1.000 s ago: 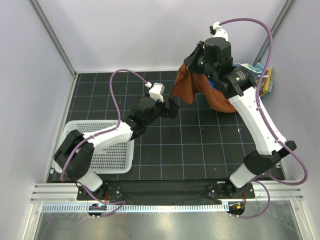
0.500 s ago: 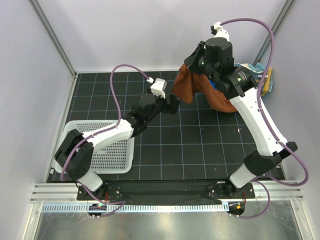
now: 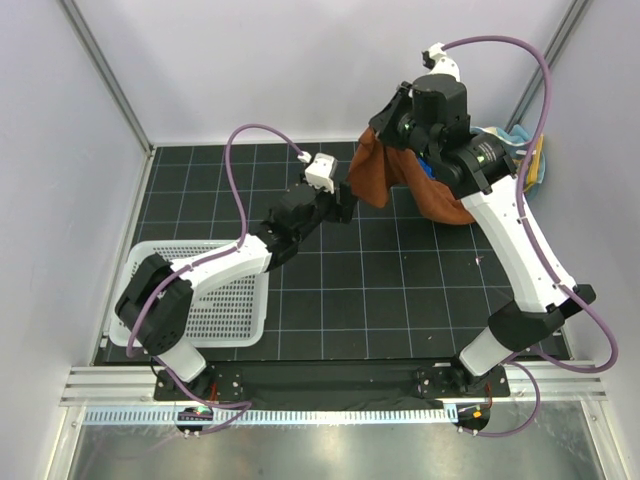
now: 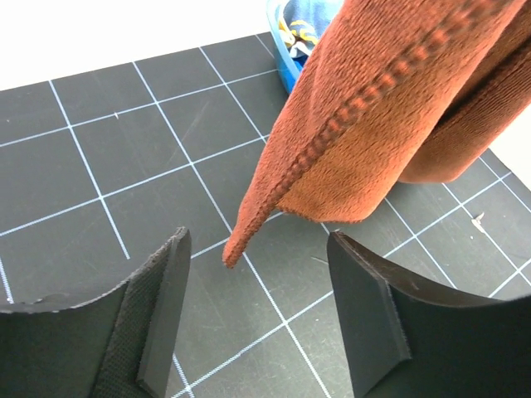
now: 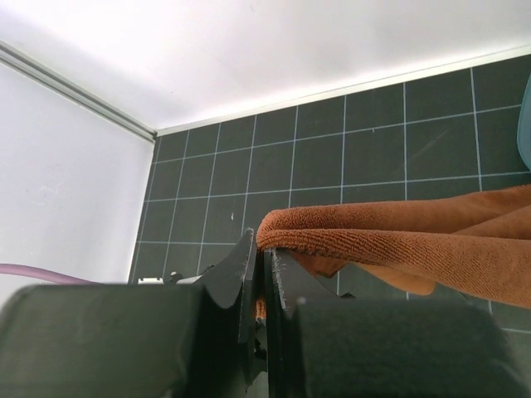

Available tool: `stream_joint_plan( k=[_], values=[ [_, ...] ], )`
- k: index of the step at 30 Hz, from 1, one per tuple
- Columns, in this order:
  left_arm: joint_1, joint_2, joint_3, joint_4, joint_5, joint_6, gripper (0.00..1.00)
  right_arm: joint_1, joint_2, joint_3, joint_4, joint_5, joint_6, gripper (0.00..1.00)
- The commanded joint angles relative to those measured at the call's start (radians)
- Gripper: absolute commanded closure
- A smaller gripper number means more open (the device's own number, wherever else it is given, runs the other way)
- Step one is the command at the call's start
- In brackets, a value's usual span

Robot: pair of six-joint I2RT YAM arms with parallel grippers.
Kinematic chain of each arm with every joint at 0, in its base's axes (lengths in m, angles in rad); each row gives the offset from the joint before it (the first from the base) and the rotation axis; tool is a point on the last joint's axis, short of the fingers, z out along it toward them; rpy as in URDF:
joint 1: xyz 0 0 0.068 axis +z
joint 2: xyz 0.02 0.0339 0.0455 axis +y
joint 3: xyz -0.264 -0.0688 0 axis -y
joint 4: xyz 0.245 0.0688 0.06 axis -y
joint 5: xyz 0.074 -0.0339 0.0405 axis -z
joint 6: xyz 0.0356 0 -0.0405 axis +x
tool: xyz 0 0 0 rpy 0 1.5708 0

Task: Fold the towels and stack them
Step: Move the towel to the center of the board

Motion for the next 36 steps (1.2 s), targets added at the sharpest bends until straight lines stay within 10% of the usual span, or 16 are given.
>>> stream_joint_plan(
  k=[1,18,24,36],
  values=[
    [-0.002,0.006,0.030,0.051,-0.038,0.027,0.32,0.008,-0.055,0.069,0.024,-0.013,0.010,0.99],
    [-0.003,0.006,0.035,0.102,0.020,-0.025,0.55,0.008,-0.076,0.079,0.007,-0.005,-0.002,0.99],
    [-0.003,-0.028,0.021,0.092,0.043,-0.050,1.00,0.008,-0.095,0.070,0.002,0.000,-0.016,0.99],
    [-0.048,-0.311,-0.062,-0.056,0.028,-0.042,1.00,0.008,-0.208,-0.039,0.039,-0.006,-0.036,0.99]
  ],
)
